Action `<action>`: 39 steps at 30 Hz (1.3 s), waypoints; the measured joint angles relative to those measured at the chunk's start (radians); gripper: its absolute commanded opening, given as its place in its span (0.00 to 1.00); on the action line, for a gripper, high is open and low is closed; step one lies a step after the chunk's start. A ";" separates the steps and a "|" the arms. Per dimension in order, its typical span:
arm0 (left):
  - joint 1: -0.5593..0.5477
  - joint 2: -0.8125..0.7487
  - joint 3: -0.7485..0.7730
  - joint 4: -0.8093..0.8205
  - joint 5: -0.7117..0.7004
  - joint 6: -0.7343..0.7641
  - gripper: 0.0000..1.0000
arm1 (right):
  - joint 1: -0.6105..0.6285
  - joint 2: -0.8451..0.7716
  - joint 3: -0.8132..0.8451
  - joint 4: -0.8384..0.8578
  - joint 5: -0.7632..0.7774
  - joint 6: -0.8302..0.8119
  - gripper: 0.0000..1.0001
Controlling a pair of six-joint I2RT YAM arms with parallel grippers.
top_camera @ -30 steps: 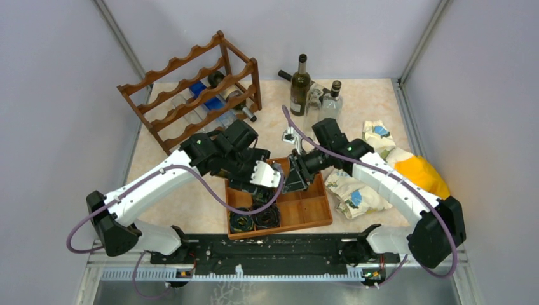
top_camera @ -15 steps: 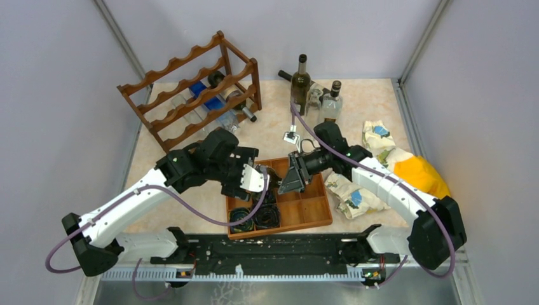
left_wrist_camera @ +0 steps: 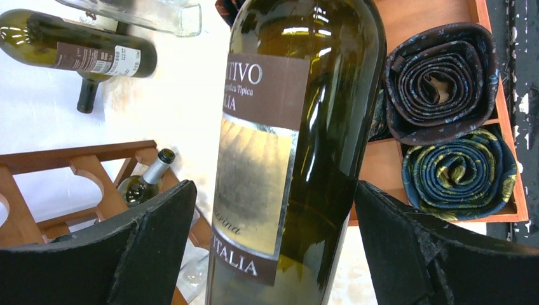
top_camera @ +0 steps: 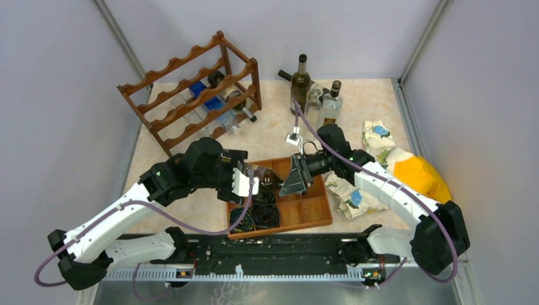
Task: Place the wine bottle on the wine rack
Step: Pick up the wine bottle from the center of the board, then place the wine bottle in the wine rack.
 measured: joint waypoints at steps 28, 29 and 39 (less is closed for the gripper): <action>0.000 -0.236 -0.026 0.347 0.208 -0.575 0.98 | 0.001 -0.029 -0.026 -0.023 0.010 -0.025 0.00; 0.000 -0.241 -0.021 0.383 0.182 -0.629 0.98 | 0.002 -0.029 -0.026 -0.007 0.016 -0.017 0.00; 0.000 -0.170 0.121 0.631 -0.138 -1.035 0.99 | 0.087 0.031 -0.023 0.157 0.146 0.031 0.00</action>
